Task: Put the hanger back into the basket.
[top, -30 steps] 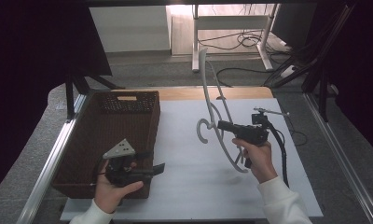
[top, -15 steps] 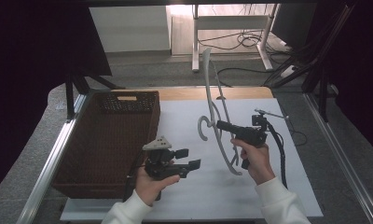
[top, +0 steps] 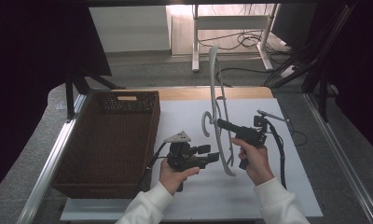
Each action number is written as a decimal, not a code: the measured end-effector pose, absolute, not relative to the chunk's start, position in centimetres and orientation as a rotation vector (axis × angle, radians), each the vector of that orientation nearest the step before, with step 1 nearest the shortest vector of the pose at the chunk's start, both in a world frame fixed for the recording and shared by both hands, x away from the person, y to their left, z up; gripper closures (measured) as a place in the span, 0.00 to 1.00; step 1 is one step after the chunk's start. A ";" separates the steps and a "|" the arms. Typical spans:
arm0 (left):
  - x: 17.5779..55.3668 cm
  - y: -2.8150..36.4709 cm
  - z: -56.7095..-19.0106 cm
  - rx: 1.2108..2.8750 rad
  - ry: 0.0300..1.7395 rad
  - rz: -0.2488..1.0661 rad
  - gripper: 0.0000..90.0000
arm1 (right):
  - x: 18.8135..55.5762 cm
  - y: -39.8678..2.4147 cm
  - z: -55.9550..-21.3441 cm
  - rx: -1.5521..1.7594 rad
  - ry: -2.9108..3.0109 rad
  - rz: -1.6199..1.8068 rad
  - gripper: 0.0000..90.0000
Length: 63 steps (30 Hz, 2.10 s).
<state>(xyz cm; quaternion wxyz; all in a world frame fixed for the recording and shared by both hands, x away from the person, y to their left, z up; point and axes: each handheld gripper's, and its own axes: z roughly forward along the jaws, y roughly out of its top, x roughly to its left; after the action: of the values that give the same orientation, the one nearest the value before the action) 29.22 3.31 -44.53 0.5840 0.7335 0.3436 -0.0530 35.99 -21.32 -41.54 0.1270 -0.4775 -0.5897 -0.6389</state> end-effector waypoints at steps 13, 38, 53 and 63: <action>29.9 2.1 -44.9 1.712 0.777 -0.155 0.89 | 36.0 -20.6 -42.1 -1.353 -1.637 -1.820 0.90; 29.8 4.6 -43.0 1.612 0.766 -0.276 0.91 | 34.6 -23.0 -40.6 -1.290 -1.830 -1.872 0.52; 27.4 9.8 -39.2 1.682 0.767 -0.263 0.91 | 32.5 -28.2 -41.3 -1.334 -2.197 -1.753 0.44; 26.4 14.8 -37.0 1.765 0.731 -0.229 0.91 | 32.7 -27.6 -42.3 -1.367 -2.278 -1.681 0.43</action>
<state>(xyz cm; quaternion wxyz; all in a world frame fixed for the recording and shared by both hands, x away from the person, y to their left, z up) 26.36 14.76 -37.03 0.5720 0.7524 0.3117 -0.0975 32.75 -27.62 -42.32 -0.0011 -0.4348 -0.7246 -0.5347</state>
